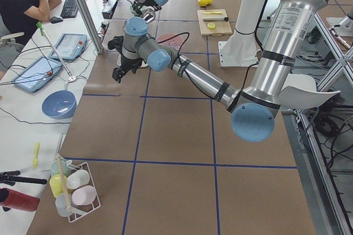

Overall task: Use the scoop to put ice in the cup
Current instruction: 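Tilt the scoop over the light-blue cup with the right gripper to pour ice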

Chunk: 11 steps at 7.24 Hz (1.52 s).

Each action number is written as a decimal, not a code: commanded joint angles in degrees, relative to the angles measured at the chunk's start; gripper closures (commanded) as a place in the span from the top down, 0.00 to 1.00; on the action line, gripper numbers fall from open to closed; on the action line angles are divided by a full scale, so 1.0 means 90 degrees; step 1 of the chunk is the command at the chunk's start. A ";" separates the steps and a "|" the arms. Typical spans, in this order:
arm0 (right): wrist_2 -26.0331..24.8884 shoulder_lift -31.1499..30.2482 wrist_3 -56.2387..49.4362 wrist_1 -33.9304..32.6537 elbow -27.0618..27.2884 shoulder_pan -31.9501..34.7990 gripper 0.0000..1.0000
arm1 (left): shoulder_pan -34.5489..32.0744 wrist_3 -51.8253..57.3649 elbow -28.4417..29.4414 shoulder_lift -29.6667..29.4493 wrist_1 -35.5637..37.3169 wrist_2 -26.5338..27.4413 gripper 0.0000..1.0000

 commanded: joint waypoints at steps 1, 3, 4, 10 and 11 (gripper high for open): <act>-0.0025 0.0110 0.0000 -0.0084 -0.0054 0.0003 0.00 | -0.0016 0.0000 0.0008 -0.0001 0.0000 0.0000 1.00; -0.0044 0.0101 0.0000 -0.0084 -0.0044 -0.0007 0.00 | -0.0016 0.0000 0.0008 -0.0020 0.0000 -0.0010 1.00; -0.0044 0.0101 -0.0010 -0.0084 -0.0044 -0.0007 0.00 | -0.0016 0.0000 0.0008 -0.0040 0.0000 -0.0039 1.00; 0.0199 -0.2013 -0.0029 -0.0288 0.3315 0.0548 0.00 | -0.0026 -0.0010 -0.0011 -0.0040 0.0205 -0.0039 1.00; 0.0190 -0.2695 -0.0010 -0.0521 0.4504 0.0569 0.00 | -0.0045 -0.0010 -0.0011 -0.0059 0.0312 -0.0049 1.00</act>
